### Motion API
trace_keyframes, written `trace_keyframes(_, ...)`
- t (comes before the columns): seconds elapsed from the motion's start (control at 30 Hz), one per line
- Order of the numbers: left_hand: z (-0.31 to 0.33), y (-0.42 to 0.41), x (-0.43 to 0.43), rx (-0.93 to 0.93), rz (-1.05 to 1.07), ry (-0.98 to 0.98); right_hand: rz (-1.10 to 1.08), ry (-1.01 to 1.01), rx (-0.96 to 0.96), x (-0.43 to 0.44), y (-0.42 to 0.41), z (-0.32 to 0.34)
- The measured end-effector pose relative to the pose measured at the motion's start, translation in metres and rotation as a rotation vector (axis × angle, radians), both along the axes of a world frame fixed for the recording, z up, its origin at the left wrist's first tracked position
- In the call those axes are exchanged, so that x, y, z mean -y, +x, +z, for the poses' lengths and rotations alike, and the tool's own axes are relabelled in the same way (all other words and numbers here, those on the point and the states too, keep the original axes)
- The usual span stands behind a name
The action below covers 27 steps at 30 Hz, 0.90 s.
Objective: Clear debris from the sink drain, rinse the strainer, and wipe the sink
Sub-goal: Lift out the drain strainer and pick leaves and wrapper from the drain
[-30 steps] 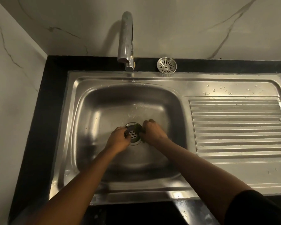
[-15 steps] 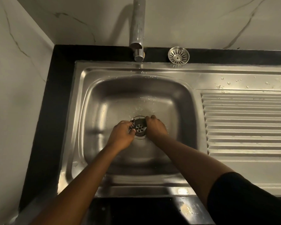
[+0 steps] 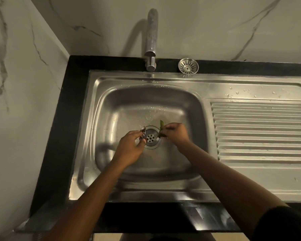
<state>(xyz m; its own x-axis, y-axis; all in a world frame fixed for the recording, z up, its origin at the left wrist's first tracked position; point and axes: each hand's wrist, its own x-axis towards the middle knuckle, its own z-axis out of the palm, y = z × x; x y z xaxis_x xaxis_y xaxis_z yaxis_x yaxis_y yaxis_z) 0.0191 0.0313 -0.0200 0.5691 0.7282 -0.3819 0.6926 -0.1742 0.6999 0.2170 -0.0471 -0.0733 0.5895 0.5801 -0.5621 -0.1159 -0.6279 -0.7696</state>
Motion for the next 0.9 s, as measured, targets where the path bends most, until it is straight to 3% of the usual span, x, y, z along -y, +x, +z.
trace_keyframes(0.17,0.023,-0.010,0.015,0.133,0.069,-0.014,-0.085,0.203,-0.184,0.026,-0.010,0.040)
trace_keyframes(0.57,0.090,-0.031,0.070,0.602,0.566,-0.034,0.022,0.416,-0.157,0.084,-0.058,0.129)
trace_keyframes(0.9,0.114,-0.082,0.143,0.641,0.679,0.152,0.288,0.491,-0.153,0.127,-0.091,0.152)
